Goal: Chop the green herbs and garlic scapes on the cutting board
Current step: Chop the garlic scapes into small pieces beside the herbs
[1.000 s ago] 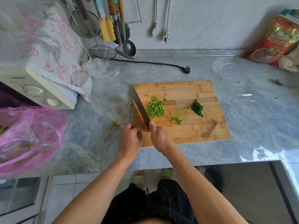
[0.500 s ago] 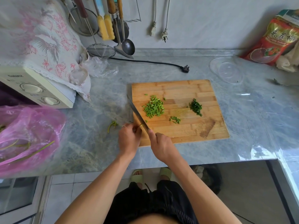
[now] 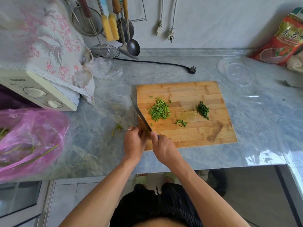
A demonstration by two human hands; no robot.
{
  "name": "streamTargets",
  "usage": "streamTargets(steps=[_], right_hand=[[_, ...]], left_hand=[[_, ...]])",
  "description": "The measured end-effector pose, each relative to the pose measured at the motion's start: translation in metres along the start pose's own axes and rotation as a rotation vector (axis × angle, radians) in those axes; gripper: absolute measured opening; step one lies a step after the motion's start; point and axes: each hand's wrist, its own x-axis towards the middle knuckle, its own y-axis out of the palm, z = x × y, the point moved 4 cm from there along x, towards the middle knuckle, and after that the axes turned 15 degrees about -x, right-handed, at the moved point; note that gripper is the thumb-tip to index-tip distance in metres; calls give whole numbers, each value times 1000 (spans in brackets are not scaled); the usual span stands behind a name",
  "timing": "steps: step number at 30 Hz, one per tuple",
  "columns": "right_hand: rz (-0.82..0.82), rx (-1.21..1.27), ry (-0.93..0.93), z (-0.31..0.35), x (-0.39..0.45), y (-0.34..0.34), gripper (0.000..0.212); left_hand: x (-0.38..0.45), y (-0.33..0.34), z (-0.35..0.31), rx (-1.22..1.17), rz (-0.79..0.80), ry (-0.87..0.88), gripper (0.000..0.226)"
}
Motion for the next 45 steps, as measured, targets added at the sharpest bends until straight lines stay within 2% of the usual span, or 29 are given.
streamTargets(steps=[3, 4, 5, 7, 10, 13, 16, 20, 24, 29, 31, 34, 38, 42, 45], right_hand=[[-72, 20, 14, 0, 3, 2, 54], [-81, 57, 51, 2, 6, 2, 54], [-170, 71, 59, 0, 12, 0, 52], [-194, 154, 134, 1, 16, -11, 48], [-13, 213, 115, 6, 20, -20, 52], [-35, 162, 28, 4, 17, -22, 59], [3, 157, -10, 6, 10, -19, 66], [34, 158, -43, 14, 7, -12, 68], [39, 143, -80, 22, 6, -9, 68], [26, 201, -94, 19, 5, -16, 74], [9, 227, -76, 14, 4, -19, 72], [-34, 242, -55, 6, 0, -24, 79], [-112, 286, 21, -16, -11, -33, 72], [-177, 294, 141, -49, -21, -45, 68], [-223, 274, 199, -66, -33, -48, 64]], left_hand=[[1, 0, 1, 20, -13, 8, 10], [3, -1, 2, 26, -18, 3, 11], [3, 0, 2, 26, -15, -1, 11], [1, 0, 2, 22, -11, -5, 8], [5, -3, 3, -28, 23, -63, 10], [13, -12, 7, -142, 54, -210, 8], [15, -40, 17, -217, -64, -281, 6], [21, -80, 30, -205, -196, -268, 10], [35, -99, 35, -151, -123, -268, 19], [32, -112, 34, -172, -169, -275, 40], [27, -111, 30, -195, -162, -262, 41], [18, -104, 18, -240, -155, -217, 29], [6, -72, -8, -146, 29, -44, 18], [9, -21, -27, 35, 208, 186, 28], [16, 8, -28, 142, 243, 205, 41]])
